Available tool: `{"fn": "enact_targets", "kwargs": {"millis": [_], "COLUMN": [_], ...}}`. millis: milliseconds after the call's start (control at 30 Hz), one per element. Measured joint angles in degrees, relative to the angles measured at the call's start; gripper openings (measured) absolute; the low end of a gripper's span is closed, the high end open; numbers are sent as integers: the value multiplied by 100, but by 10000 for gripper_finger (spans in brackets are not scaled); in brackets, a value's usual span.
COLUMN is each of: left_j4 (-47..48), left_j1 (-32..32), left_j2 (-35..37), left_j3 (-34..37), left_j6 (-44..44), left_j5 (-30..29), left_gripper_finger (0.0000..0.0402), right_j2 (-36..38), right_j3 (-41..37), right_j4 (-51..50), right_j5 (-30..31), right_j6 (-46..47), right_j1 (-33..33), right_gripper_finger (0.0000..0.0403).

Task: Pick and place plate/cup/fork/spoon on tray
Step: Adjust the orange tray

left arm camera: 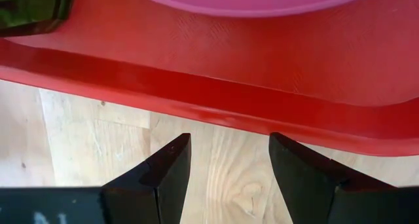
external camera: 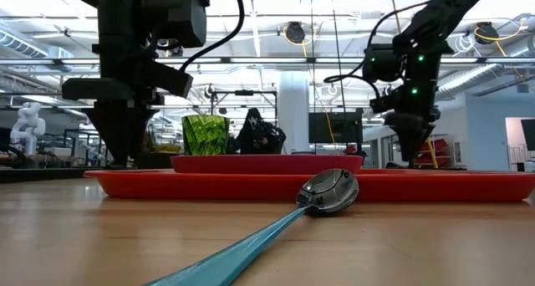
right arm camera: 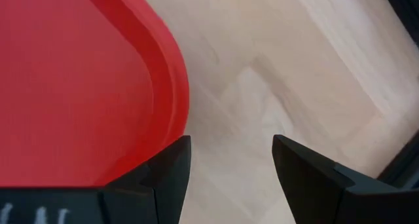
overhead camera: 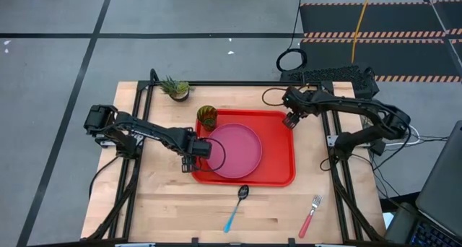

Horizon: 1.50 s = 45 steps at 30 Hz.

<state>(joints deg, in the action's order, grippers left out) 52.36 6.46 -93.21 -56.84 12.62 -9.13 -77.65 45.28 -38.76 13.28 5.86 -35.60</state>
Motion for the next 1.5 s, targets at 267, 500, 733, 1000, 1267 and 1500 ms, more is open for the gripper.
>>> {"fn": "enact_targets", "kwargs": {"millis": [267,500,733,1000,1267,1500], "left_j4": [6,4,-23,-39,-78,-302], "left_j1": [0,0,0,0,0,0], "left_j2": [0,0,0,0,0,0], "left_j3": [0,0,0,0,0,-2], "left_j6": [104,107,79,74,61,85], "left_j5": [-2,-2,-2,-4,-4,2], "left_gripper_finger": [209,209,209,209,209,209], "right_j2": [-289,-530,-597,-597,-597,-597], "right_j3": [128,128,128,128,128,128], "right_j4": [131,126,319,331,382,466], "right_j5": [9,10,-187,-308,-428,-447], "right_j6": [-198,-359,-445,-408,-416,-416], "right_j1": [-212,-451,-485,-455,-299,-255], "right_gripper_finger": [208,208,208,208,208,208]}}
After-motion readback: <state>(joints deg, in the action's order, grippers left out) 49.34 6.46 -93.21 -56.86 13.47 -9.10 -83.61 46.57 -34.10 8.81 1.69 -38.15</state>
